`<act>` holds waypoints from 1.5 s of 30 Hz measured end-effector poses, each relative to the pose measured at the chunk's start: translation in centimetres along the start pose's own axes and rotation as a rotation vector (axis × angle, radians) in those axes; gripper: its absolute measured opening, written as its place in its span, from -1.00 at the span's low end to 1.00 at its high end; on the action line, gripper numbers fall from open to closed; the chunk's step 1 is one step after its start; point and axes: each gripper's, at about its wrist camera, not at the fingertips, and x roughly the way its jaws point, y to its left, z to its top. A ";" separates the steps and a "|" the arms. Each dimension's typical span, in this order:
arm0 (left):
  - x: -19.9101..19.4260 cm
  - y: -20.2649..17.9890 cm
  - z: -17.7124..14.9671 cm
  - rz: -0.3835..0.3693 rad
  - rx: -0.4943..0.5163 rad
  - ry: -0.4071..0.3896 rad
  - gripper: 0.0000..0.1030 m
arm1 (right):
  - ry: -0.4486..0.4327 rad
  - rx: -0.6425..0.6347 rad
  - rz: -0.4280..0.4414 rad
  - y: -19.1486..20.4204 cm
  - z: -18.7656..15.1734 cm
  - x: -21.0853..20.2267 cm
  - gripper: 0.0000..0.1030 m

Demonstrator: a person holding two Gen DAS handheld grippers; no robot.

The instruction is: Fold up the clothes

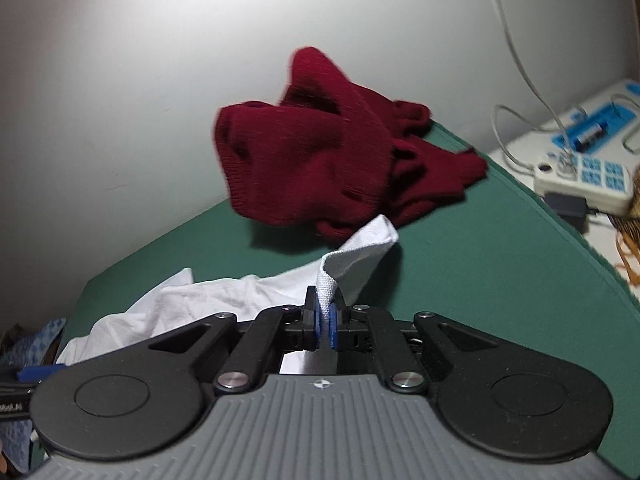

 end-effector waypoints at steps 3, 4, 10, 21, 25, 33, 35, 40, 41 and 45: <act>0.5 1.8 -0.6 0.040 -0.033 0.013 0.15 | -0.017 -0.156 0.023 4.3 -0.1 0.4 -0.90; 0.4 2.5 -1.0 0.053 -0.045 0.015 0.15 | -0.015 -0.192 0.036 5.6 -0.4 0.6 -0.90; -2.3 6.7 -4.9 0.106 -0.099 -0.013 0.31 | -0.004 -0.399 0.168 12.8 -4.0 0.7 -0.89; -3.5 11.4 -8.9 0.074 -0.213 0.020 0.30 | 0.152 -0.546 0.316 15.6 -8.9 -1.1 -0.19; -3.2 9.0 -7.7 0.015 -0.155 -0.019 0.45 | 0.118 -0.240 0.322 9.6 -7.3 -5.1 -0.19; 4.4 6.7 -1.9 0.012 -0.150 0.036 0.48 | 0.185 -0.133 0.183 5.1 -10.7 -7.9 -0.14; 6.5 6.7 -1.2 0.028 -0.167 0.078 0.37 | 0.170 -0.168 0.166 5.5 -11.4 -8.3 -0.14; 7.9 5.0 0.0 0.070 -0.089 0.055 -0.92 | 0.120 -0.286 0.149 6.6 -12.4 -8.8 -0.15; 7.8 4.9 0.3 0.068 -0.080 0.043 -1.00 | 0.109 -0.309 0.155 6.9 -12.4 -8.8 -0.15; 7.3 5.3 0.7 0.115 -0.053 -0.012 -1.00 | 0.068 -0.466 0.195 9.6 -11.7 -7.3 -0.15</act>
